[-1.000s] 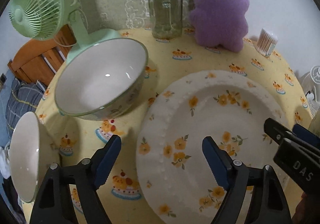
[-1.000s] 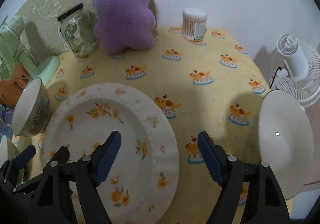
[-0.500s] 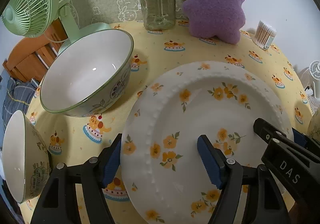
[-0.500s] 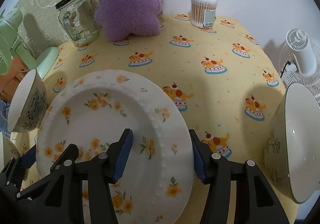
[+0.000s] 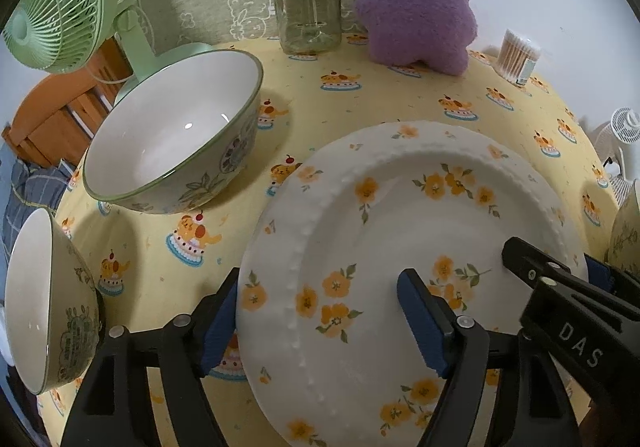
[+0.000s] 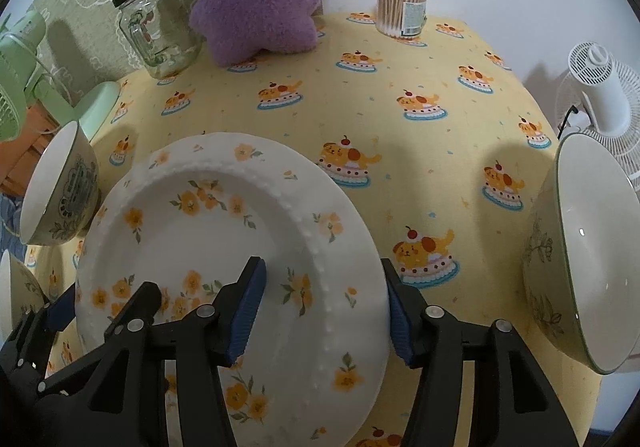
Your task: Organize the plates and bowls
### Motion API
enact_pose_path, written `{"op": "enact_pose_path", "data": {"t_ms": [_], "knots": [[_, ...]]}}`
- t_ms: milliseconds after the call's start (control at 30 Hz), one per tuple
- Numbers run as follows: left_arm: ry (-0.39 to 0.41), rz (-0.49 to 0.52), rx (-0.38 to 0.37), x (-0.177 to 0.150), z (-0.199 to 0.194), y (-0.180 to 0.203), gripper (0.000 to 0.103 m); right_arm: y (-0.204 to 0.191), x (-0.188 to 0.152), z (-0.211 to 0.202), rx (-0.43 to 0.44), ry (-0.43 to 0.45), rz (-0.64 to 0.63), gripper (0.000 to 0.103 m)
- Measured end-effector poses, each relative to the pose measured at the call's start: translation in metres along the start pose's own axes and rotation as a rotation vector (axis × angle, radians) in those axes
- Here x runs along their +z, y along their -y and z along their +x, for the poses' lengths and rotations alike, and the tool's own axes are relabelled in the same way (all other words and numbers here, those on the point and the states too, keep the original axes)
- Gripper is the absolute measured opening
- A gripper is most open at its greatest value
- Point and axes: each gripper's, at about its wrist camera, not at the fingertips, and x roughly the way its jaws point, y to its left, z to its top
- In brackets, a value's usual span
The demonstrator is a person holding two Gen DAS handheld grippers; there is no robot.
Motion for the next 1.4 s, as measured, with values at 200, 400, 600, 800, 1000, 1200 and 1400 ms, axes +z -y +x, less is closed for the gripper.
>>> {"op": "enact_pose_path", "data": {"t_ms": [200, 400, 600, 800, 1000, 1200, 1400], "knots": [[-0.008, 0.001, 0.006, 0.002, 0.0, 0.001, 0.08, -0.002, 0.001, 0.001, -0.011, -0.009, -0.008, 0.066], [-0.041, -0.029, -0.005, 0.002, -0.003, -0.004, 0.08, -0.005, 0.003, -0.003, -0.024, -0.012, -0.031, 0.066], [-0.05, -0.049, -0.001, 0.002, -0.013, -0.008, 0.078, -0.007, 0.002, -0.013, -0.006, -0.013, -0.031, 0.066], [-0.039, -0.05, 0.002, 0.003, -0.032, -0.011, 0.077, -0.008, 0.002, -0.033, 0.01, 0.005, -0.034, 0.066], [-0.009, -0.023, 0.01, 0.0, -0.058, -0.011, 0.076, -0.006, -0.005, -0.055, 0.021, 0.021, -0.033, 0.066], [0.007, -0.014, -0.007, -0.01, -0.085, -0.014, 0.076, -0.006, -0.019, -0.084, 0.009, 0.039, -0.022, 0.066], [0.017, 0.003, -0.053, -0.026, -0.109, -0.019, 0.076, -0.01, -0.041, -0.118, -0.035, 0.066, -0.019, 0.066]]}}
